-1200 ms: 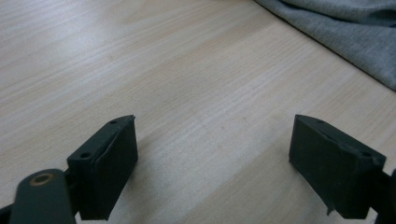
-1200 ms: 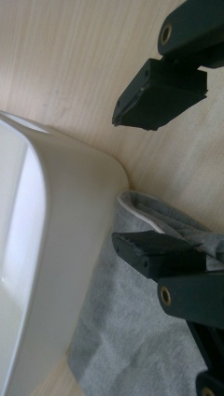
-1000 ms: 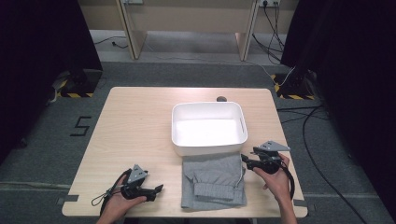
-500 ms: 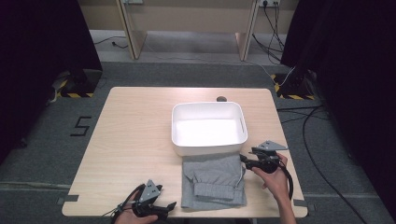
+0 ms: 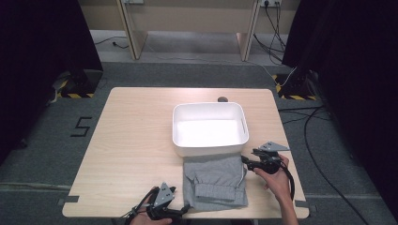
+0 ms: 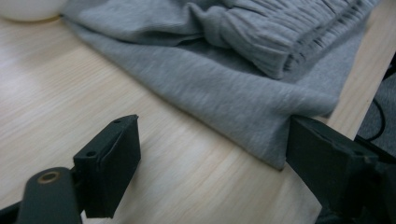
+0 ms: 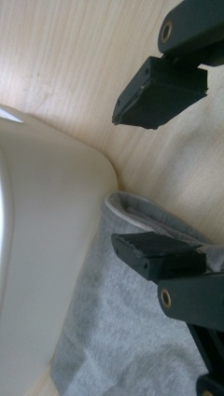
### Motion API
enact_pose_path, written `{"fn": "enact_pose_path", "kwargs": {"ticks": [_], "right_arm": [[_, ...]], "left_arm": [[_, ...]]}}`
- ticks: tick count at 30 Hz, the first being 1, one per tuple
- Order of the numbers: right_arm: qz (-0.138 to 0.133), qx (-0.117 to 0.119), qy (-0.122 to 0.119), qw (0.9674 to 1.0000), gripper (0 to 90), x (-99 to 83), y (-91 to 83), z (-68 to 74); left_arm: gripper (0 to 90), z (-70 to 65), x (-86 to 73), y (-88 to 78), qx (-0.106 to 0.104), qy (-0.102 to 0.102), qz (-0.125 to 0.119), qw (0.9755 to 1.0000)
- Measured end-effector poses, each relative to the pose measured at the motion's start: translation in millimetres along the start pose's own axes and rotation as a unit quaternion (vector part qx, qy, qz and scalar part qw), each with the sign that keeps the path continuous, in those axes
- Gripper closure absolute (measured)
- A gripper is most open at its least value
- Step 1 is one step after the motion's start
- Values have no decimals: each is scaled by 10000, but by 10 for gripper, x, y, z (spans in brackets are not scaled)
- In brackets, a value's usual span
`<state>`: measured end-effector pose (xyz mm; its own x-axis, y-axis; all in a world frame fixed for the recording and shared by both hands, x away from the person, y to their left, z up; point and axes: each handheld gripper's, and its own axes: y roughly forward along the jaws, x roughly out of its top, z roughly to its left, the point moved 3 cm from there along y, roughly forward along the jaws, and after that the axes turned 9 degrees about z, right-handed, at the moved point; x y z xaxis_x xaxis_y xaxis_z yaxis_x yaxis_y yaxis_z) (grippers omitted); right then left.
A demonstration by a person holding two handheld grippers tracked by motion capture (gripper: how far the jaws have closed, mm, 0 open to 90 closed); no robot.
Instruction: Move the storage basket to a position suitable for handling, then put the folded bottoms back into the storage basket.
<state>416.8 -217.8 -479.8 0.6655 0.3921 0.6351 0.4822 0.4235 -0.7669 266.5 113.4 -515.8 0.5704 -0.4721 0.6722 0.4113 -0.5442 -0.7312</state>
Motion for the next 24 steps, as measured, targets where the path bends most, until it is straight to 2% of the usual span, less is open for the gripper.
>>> {"fn": "enact_pose_path", "kwargs": {"ticks": [2,10,16,17,19,24], "right_arm": [[-2,-14,47,10000,369,-11,-28,2],[-21,-33,28,10000,369,-11,-34,2],[37,-6,62,10000,370,-35,-19,5],[42,-7,66,10000,370,-37,-21,4],[24,-3,71,10000,372,-36,-33,10],[-2,16,88,10000,374,-33,-44,19]], "left_arm": [[175,-37,30,45,2,60,-44,10000],[175,-43,54,60,-69,95,-17,9999],[175,-71,90,76,-314,-76,-42,9995],[175,-82,103,79,-395,-66,-6,9992],[175,-102,117,92,-422,-30,-1,9991],[175,-134,142,122,-410,85,25,9991]]}}
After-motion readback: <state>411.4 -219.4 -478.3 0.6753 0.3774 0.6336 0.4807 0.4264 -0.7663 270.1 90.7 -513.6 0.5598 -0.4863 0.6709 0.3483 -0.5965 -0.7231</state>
